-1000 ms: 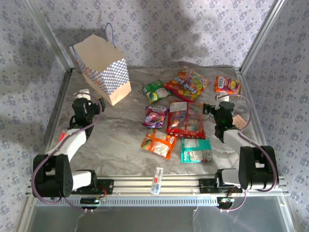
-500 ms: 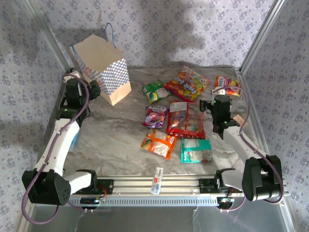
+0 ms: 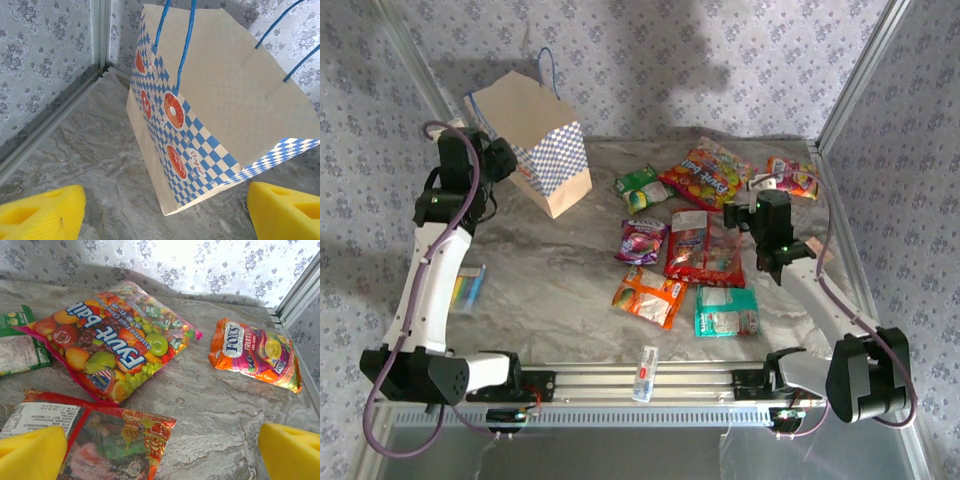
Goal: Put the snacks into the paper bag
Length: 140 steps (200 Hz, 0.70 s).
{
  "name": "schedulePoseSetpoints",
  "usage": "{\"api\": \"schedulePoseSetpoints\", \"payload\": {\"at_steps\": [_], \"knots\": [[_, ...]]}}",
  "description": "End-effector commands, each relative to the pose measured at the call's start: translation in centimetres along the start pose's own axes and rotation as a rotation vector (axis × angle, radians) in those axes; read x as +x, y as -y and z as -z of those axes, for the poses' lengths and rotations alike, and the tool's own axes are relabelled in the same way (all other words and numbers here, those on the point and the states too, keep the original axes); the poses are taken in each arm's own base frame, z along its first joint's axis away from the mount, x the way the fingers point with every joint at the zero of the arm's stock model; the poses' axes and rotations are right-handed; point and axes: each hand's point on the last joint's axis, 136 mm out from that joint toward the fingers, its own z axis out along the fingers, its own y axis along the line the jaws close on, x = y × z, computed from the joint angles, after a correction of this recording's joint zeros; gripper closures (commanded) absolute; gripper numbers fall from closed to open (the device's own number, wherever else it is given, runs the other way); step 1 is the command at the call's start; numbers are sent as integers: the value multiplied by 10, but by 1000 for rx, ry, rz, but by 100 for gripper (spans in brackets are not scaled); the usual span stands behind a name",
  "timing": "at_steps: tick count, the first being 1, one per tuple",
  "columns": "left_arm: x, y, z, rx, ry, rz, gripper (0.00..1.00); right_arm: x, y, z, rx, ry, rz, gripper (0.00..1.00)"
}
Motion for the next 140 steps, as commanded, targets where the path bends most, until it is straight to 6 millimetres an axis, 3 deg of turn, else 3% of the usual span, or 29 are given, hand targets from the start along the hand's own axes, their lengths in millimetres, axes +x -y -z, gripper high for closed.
{"api": "schedulePoseSetpoints", "payload": {"at_steps": [1, 44, 96, 140], "knots": [[-14, 18, -5, 52, 14, 15, 15, -23, -4, 14, -35, 50, -14, 0], [-13, 40, -39, 57, -90, -11, 16, -32, 0, 24, -21, 73, -20, 0], [-8, 31, -66, -63, -128, 48, 20, -39, 1, 29, -19, 70, -29, 0], [-8, 39, -87, -78, -155, 46, 21, -42, 21, 41, 94, 109, -52, 0]]}}
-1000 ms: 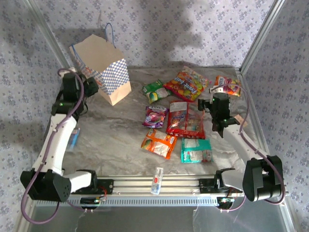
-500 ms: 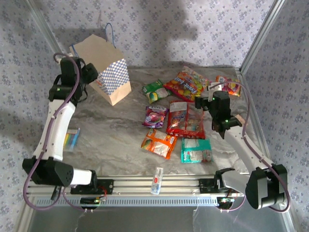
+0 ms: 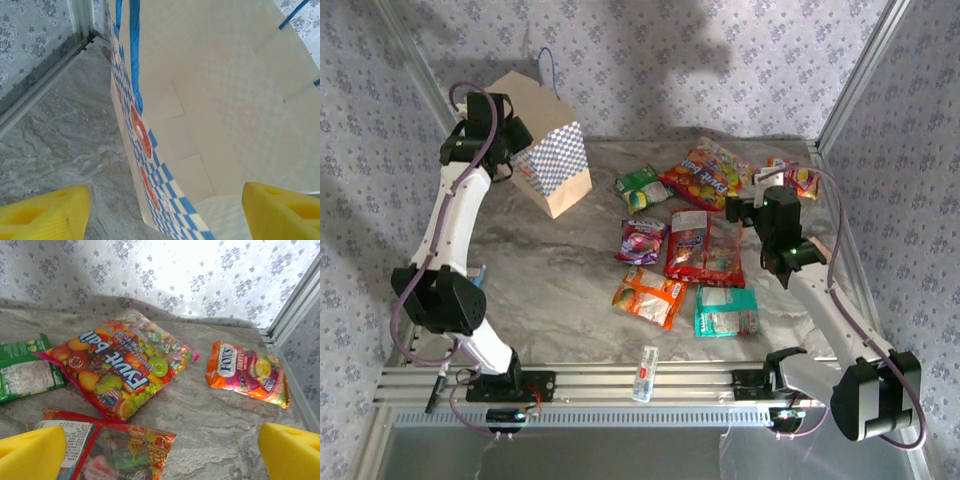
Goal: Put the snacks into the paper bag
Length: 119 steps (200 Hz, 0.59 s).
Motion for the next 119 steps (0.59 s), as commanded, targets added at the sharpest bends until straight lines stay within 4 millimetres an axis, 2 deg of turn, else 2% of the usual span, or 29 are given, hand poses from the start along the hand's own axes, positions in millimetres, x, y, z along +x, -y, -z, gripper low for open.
{"api": "schedulePoseSetpoints", "payload": {"at_steps": [1, 6, 10, 26, 54, 91, 119], "knots": [[-10, 6, -1, -13, 6, 14, 21, -13, 16, 13, 80, 39, -30, 0], [-5, 5, -6, -24, -12, 9, 22, -13, 17, 14, 86, 35, -29, 0], [-11, 9, -3, -13, 1, 14, 22, -13, 18, 15, 91, 33, -27, 0], [-9, 12, -12, -25, -14, 8, 23, -11, 19, 18, 94, 23, -25, 0], [-4, 7, -22, -109, -21, -26, 25, -8, 20, 19, 93, -10, -48, 0], [8, 16, -37, -95, -74, -34, 28, -9, 16, 22, 66, -36, -45, 0], [17, 14, -46, -114, -111, -35, 32, -9, 17, 24, 70, -34, -58, 0]]}}
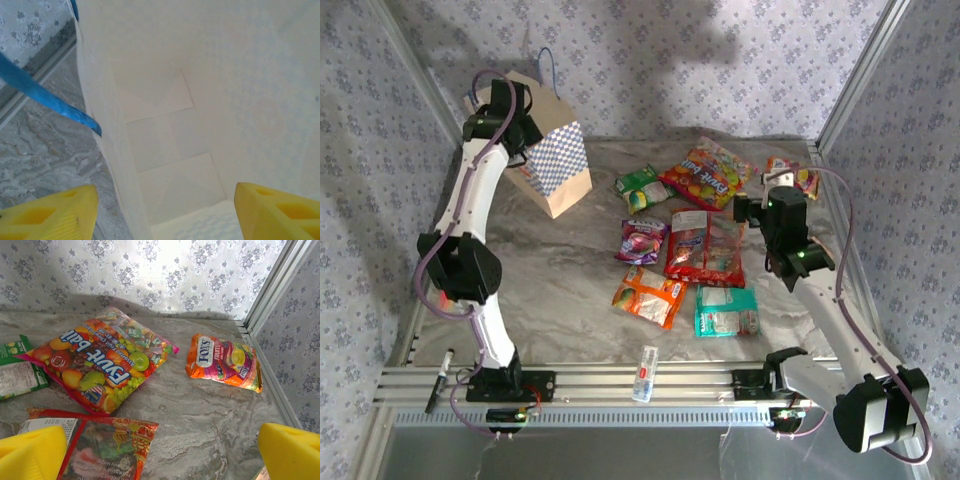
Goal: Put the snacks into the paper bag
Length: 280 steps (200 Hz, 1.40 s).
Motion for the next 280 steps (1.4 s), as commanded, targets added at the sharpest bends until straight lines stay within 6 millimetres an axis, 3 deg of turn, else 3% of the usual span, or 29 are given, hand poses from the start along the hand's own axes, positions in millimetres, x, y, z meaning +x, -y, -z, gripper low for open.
{"api": "schedulePoseSetpoints", "payload": {"at_steps": [1, 58, 95, 135, 195, 231, 249, 280], "knots": [[2, 0, 2, -15, -22, 7, 32, -7, 2, 8, 1, 3, -28, 0], [12, -1, 1, -8, -65, 4, 59, -6, 1, 10, -2, 0, -28, 0], [18, -5, 9, -8, -83, -13, 65, -4, -1, 9, -10, -4, -33, 0], [26, -9, 22, 20, -109, -41, 93, -4, -1, 10, -12, -6, -53, 0], [34, -9, 43, 86, -128, -117, 92, -5, -13, 14, -68, -4, -48, 1], [44, -3, 55, 156, -168, -153, 98, -2, -15, 16, -59, -22, -65, 1], [59, -6, 55, 173, -202, -165, 98, 1, -16, 17, -57, -38, -58, 0], [71, -14, 74, 204, -206, -173, 98, 7, -14, 20, -46, -69, -44, 1]]}}
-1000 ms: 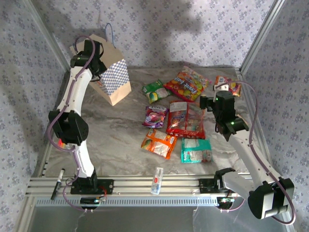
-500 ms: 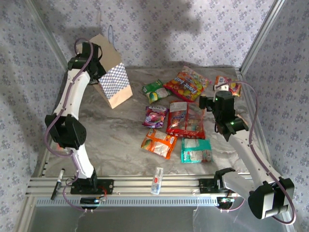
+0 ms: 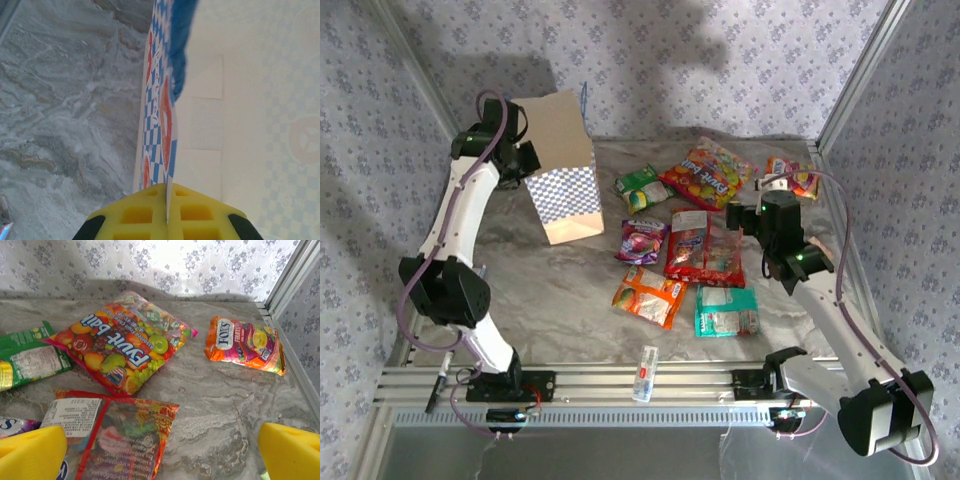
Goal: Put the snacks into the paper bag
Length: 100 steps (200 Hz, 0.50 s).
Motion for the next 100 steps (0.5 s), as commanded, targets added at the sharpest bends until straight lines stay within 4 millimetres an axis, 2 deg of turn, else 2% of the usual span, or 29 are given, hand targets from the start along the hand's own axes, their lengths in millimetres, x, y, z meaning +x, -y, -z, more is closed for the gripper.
{"api": "schedulePoseSetpoints", "payload": {"at_steps": [1, 43, 100], "knots": [[8, 7, 29, 74, 23, -29, 98, -8, 4, 11, 18, 2, -19, 1], [32, 1, 53, 126, 37, -39, 99, 1, 1, 16, 9, -28, -42, 0], [67, -6, 72, 155, 16, -56, 98, 13, -4, 15, -8, -69, -47, 0]]}}
